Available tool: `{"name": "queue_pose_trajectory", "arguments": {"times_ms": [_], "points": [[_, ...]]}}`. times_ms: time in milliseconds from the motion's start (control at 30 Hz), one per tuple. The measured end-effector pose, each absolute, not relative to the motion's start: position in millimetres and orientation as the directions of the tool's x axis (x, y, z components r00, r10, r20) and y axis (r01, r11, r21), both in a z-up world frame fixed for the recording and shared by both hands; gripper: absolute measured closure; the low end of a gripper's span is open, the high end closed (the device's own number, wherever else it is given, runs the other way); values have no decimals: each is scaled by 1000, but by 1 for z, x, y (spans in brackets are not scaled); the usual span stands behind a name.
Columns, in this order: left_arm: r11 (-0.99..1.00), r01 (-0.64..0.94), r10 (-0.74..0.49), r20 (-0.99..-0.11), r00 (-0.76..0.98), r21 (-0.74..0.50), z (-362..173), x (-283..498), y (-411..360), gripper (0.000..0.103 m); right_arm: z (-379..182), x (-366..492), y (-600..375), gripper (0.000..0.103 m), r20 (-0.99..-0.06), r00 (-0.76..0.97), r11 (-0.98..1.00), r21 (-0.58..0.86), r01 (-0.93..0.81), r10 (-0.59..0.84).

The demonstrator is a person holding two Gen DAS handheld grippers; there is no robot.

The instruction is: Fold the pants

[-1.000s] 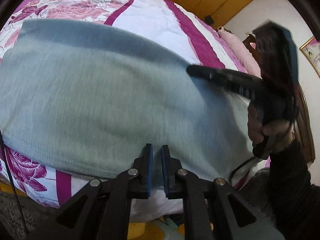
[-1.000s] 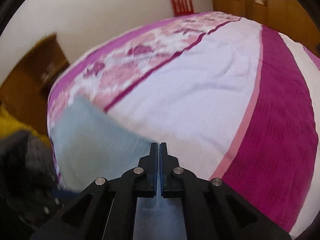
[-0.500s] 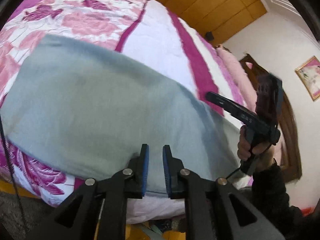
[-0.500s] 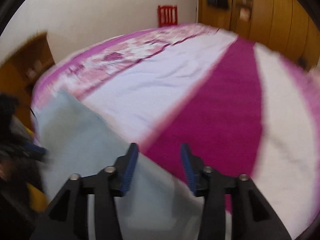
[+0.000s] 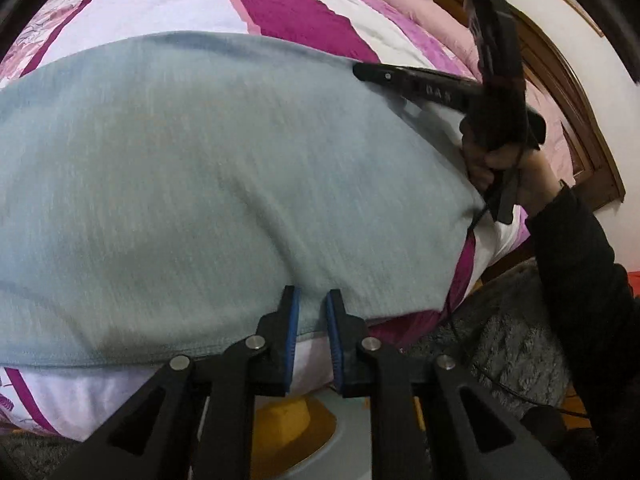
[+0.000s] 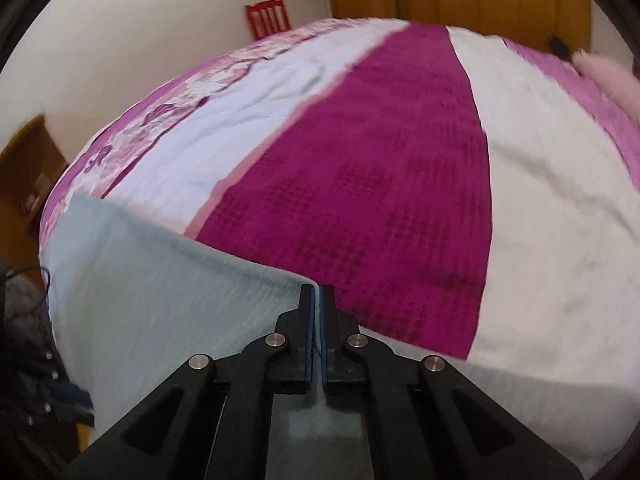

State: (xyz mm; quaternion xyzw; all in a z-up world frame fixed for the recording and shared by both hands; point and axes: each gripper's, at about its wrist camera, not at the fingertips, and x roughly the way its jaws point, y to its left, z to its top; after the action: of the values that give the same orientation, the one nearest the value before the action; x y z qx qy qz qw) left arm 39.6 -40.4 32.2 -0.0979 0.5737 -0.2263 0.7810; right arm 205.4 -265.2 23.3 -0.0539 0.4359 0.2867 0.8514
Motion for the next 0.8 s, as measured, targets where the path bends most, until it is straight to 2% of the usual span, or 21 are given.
{"name": "queue_pose_trajectory", "arguments": {"times_ms": [67, 100, 133, 233, 267, 300, 333, 400, 500, 600, 733, 800], "points": [[877, 231, -470, -848, 243, -421, 32, 36, -40, 89, 27, 202, -262, 83, -776, 489, 841, 98, -532, 399], [878, 223, -471, -849, 240, -424, 31, 34, -41, 89, 32, 198, -264, 66, -774, 520, 858, 56, -511, 361], [878, 218, -472, -848, 239, -427, 31, 34, -40, 89, 39, 189, -268, 63, -762, 556, 873, 25, -487, 332], [852, 177, -524, -816, 245, -493, 32, 32, -31, 89, 65, 135, -259, 63, -696, 652, 867, -87, -491, 300], [831, 137, -555, -794, 249, -539, 33, 34, -18, 88, 70, 114, -251, 62, -677, 660, 846, -101, -523, 327], [801, 78, -588, -758, 281, -593, 39, 36, 1, 87, 74, 74, -234, 56, -655, 652, 801, -117, -586, 382], [793, 54, -591, -743, 313, -607, 43, 35, 11, 82, 73, 41, -220, 52, -644, 642, 763, -136, -632, 416], [808, 0, -544, -746, 385, -589, 58, 36, 40, 75, 63, -10, -194, 52, -641, 629, 695, -200, -691, 440], [808, -22, -534, -747, 396, -589, 62, 39, 57, 68, 32, -54, -161, 52, -647, 657, 585, -379, -717, 386], [804, -56, -529, -755, 388, -592, 57, 46, 62, 65, 13, -54, -159, 84, -672, 664, 594, -399, -698, 328], [847, -67, -470, -802, 368, -527, 49, 52, 55, 65, 22, -43, -167, 84, -654, 669, 644, -349, -681, 353], [838, -72, -478, -793, 378, -540, 46, 46, 55, 65, 25, -42, -168, 84, -655, 657, 641, -329, -694, 374]]}}
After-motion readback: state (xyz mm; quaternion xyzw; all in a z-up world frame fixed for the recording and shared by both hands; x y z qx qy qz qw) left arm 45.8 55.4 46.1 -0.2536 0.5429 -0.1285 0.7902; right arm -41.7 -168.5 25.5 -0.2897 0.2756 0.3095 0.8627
